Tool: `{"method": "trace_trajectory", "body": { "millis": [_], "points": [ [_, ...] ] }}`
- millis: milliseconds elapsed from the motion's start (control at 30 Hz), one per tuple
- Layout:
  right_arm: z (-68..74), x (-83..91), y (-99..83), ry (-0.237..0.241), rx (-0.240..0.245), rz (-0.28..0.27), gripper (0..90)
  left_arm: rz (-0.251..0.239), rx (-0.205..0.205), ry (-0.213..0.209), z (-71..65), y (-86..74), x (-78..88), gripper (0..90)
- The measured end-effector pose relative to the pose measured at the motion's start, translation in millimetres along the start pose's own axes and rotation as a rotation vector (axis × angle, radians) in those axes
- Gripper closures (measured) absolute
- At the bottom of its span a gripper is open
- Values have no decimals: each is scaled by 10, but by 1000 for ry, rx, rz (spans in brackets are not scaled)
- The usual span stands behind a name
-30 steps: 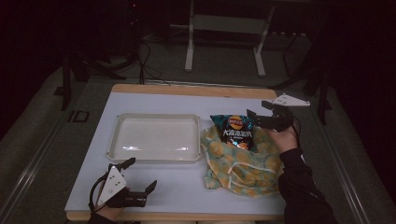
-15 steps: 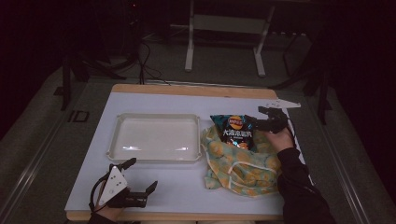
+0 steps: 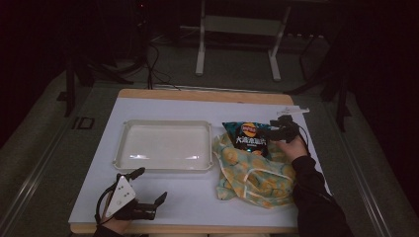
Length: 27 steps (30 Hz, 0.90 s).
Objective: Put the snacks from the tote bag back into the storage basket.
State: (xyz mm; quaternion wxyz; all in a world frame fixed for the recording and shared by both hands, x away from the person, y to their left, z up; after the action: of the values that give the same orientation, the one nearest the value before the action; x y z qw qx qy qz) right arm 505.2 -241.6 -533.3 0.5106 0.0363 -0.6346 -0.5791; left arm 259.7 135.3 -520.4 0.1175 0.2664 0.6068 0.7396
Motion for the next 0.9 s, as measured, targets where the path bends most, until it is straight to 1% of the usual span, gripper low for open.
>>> {"method": "trace_trajectory", "body": {
  "millis": [33, 67, 100, 133, 167, 233, 333, 400, 433, 467, 500, 567, 667, 733, 833, 867, 900],
  "points": [
    [6, -9, -13, 13, -1, 11, 254, 0, 1, 0, 0, 0, 0, 12],
    [18, -21, -29, 31, -2, 24, 260, 0, 0, -1, -1, 0, 1, 12],
    [16, -32, -40, 30, -1, 32, 273, 0, 0, 0, -1, 0, 1, 12],
    [18, -34, -49, 36, -5, 42, 340, 0, 0, 0, -1, 0, 2, 11],
    [34, -36, -60, 58, -1, 52, 387, -1, 0, -1, -1, 1, 2, 12],
    [41, -54, -78, 49, 16, 79, 442, 0, 1, 0, 0, 1, 1, 11],
    [49, -91, -111, 62, 4, 121, 513, 0, 0, -1, -2, 1, 2, 12],
    [43, -106, -127, 64, -8, 135, 579, -1, 1, -1, -2, 3, 3, 12],
    [53, -107, -128, 74, -10, 135, 641, -1, 0, -1, 0, 3, 4, 12],
    [71, -103, -126, 86, -10, 137, 785, -1, 0, -1, 1, 3, 4, 12],
    [108, -98, -125, 112, -6, 141, 867, -1, 0, -1, 2, 3, 4, 11],
    [154, -86, -119, 102, 26, 149, 893, -1, 0, 0, 5, 3, 4, 12],
    [200, -37, -79, 89, 46, 147, 896, -3, 1, 0, 3, 5, 6, 12],
    [225, 5, -44, 74, 64, 134, 897, -3, 1, 1, 4, 6, 7, 12],
    [280, 70, 5, 75, 73, 109, 898, -4, 1, 2, 5, 6, 6, 12],
    [280, 70, 5, 75, 73, 109, 898, -4, 1, 2, 5, 6, 6, 12],
    [324, 117, 34, 77, 79, 91, 900, -4, 0, 3, 6, 7, 6, 12]
  ]
}}
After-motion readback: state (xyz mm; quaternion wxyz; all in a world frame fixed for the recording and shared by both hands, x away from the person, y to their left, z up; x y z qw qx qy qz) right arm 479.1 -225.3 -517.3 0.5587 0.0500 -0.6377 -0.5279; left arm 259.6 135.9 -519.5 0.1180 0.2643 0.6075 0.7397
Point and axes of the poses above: each handheld gripper's, and its own axes: x roughly backward along the jaws, y roughly out of its top, z roughly to its left, the point moved 9 cm from there along -x, roughly forward along the jaws, and after that the axes turned 8 degrees about y, right-handed, at the moved point
